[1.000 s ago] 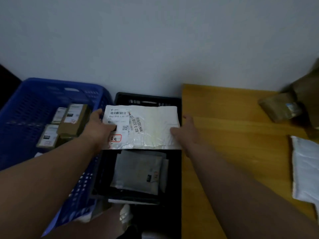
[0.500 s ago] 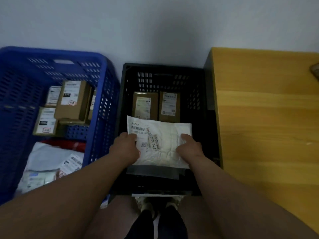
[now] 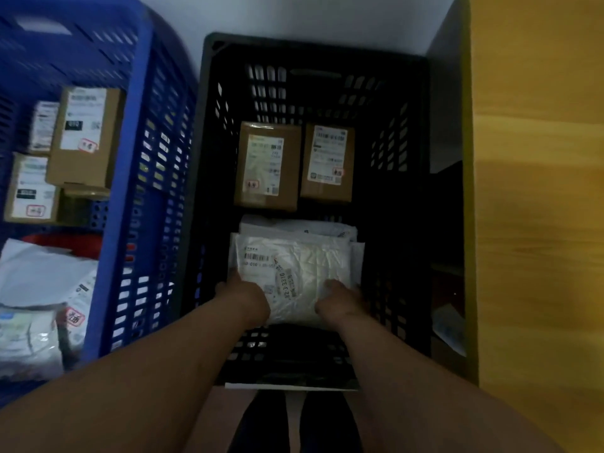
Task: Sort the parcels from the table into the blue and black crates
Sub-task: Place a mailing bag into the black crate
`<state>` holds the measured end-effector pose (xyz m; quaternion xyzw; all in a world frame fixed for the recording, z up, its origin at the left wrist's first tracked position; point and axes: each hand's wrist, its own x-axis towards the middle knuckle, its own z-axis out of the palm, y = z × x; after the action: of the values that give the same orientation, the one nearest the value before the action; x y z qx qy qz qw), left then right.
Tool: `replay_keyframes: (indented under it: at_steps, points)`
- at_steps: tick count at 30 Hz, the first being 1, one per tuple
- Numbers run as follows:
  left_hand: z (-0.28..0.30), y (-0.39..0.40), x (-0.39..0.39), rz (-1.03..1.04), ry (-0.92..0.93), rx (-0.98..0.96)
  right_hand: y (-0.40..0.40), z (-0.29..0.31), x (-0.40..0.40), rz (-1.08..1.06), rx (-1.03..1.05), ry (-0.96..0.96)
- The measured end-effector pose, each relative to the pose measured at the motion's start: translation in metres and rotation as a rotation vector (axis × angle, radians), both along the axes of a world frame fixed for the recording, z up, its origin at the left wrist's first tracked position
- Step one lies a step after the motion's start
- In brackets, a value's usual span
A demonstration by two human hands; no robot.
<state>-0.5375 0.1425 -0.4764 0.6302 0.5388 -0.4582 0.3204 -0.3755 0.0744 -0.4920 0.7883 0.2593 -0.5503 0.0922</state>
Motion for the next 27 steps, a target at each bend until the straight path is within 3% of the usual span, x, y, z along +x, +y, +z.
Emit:
replay_keyframes:
  at_steps: [5,9,19,27]
  points:
    - [0.010,-0.008,0.006,0.009,0.026,-0.094,0.003,0.000,0.001,0.243,-0.121,0.101]
    - [0.029,-0.011,0.019,0.136,-0.016,-0.129,0.009,0.021,0.012,0.254,-0.111,0.074]
    - [0.134,-0.005,0.035,0.314,-0.198,0.164,0.037,0.135,0.022,0.205,0.286,0.157]
    - [0.236,-0.017,0.055,0.394,-0.434,0.341,0.010,0.246,0.061,0.003,0.680,0.127]
